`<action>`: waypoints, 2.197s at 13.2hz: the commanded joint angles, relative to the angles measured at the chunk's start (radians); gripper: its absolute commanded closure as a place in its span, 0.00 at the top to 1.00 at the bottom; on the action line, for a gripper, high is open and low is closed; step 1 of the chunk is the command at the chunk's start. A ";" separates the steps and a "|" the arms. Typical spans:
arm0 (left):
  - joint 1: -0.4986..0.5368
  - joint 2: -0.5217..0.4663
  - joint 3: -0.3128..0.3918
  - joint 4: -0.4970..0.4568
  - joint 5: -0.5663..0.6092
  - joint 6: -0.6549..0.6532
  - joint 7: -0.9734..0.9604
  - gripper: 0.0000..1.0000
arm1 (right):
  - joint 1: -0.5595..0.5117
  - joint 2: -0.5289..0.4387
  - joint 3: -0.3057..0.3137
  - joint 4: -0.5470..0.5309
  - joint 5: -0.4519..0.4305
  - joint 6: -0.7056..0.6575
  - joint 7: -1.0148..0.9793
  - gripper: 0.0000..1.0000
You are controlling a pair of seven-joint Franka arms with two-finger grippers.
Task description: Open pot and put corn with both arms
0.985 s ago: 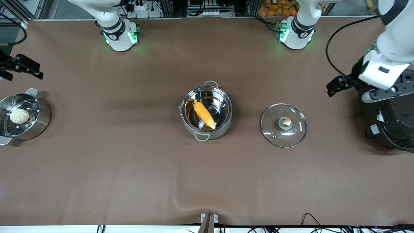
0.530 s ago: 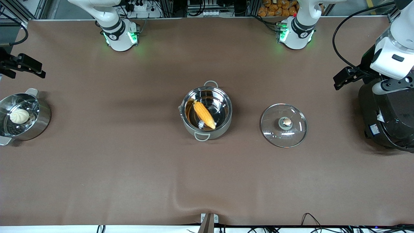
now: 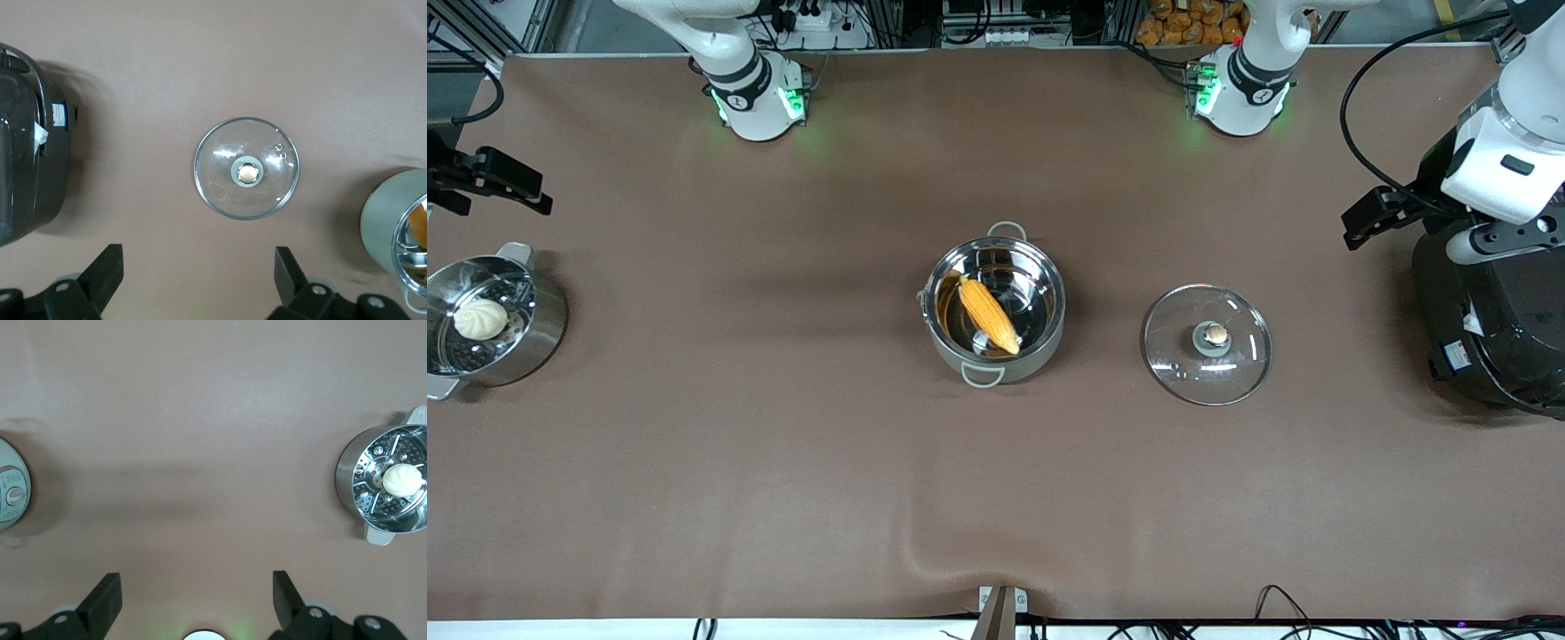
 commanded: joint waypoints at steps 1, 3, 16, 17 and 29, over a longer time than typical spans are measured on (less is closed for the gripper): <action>0.004 0.009 0.004 0.013 -0.024 0.005 0.049 1.00 | 0.004 -0.012 -0.003 0.005 0.018 -0.009 0.011 1.00; 0.006 0.011 0.002 0.005 -0.024 0.009 0.078 1.00 | 0.004 -0.012 -0.003 0.005 0.018 -0.009 0.013 1.00; 0.044 -0.049 0.004 -0.085 -0.024 0.045 0.197 1.00 | 0.004 -0.008 -0.003 0.003 0.018 -0.008 0.011 1.00; 0.044 -0.043 0.004 -0.073 -0.026 0.045 0.195 1.00 | 0.004 -0.008 -0.003 0.003 0.018 -0.006 0.011 1.00; 0.043 -0.026 0.009 -0.044 -0.023 0.038 0.195 1.00 | 0.005 -0.006 -0.003 0.002 0.020 -0.006 0.013 1.00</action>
